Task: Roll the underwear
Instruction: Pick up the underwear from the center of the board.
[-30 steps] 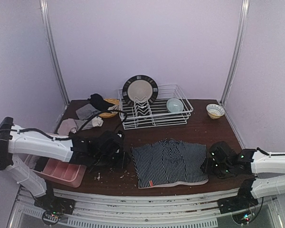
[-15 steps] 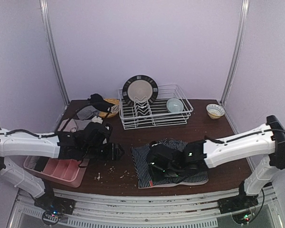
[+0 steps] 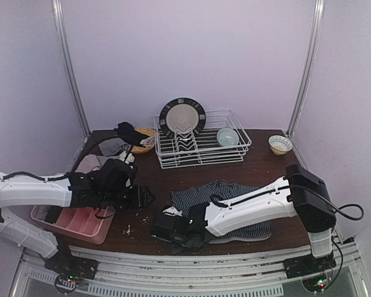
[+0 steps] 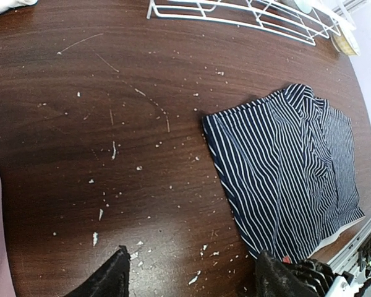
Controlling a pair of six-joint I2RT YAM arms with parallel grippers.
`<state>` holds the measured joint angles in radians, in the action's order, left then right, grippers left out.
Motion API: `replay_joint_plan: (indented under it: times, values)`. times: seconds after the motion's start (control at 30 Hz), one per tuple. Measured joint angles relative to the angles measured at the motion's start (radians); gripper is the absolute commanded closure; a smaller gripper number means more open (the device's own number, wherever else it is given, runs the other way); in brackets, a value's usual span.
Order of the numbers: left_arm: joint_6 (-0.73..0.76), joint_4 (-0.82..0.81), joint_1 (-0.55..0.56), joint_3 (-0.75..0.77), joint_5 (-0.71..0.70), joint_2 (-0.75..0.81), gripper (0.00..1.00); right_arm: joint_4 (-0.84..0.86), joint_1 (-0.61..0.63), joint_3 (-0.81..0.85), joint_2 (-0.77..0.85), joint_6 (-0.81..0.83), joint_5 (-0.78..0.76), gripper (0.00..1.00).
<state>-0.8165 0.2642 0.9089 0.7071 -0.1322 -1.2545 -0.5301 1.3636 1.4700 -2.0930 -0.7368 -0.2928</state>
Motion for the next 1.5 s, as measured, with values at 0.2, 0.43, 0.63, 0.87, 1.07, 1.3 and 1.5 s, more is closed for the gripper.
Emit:
replay_joint_plan:
  times: [0.2, 0.43, 0.63, 0.87, 1.07, 1.3, 1.5]
  values:
    - [-0.004, -0.002, -0.007, -0.006, 0.010, -0.006, 0.33, -0.062, 0.019, 0.003, -0.008, -0.012, -0.060, 0.66]
    - [-0.018, -0.015, -0.013, -0.008, 0.041, -0.057, 0.33, -0.053, 0.047, -0.027, 0.000, -0.017, -0.080, 1.00]
    - [-0.057, -0.095, -0.013, -0.025, 0.104, -0.123, 0.32, 0.036, 0.078, -0.193, 0.117, 0.001, -0.038, 1.00]
    - [-0.117, -0.208, -0.003, -0.044, 0.178, -0.277, 0.32, 0.162, 0.104, -0.406, 0.272, 0.001, 0.053, 1.00]
    - [-0.140, -0.275, 0.010, 0.024, 0.190, -0.372, 0.39, 0.219, 0.120, -0.429, 0.278, 0.000, 0.077, 1.00]
    - [-0.144, -0.281, 0.010, 0.084, 0.188, -0.441, 0.65, 0.237, 0.124, -0.436, 0.278, 0.000, 0.082, 1.00]
    - [-0.144, -0.305, 0.010, 0.096, 0.189, -0.477, 0.92, 0.248, 0.124, -0.445, 0.278, 0.000, 0.085, 1.00]
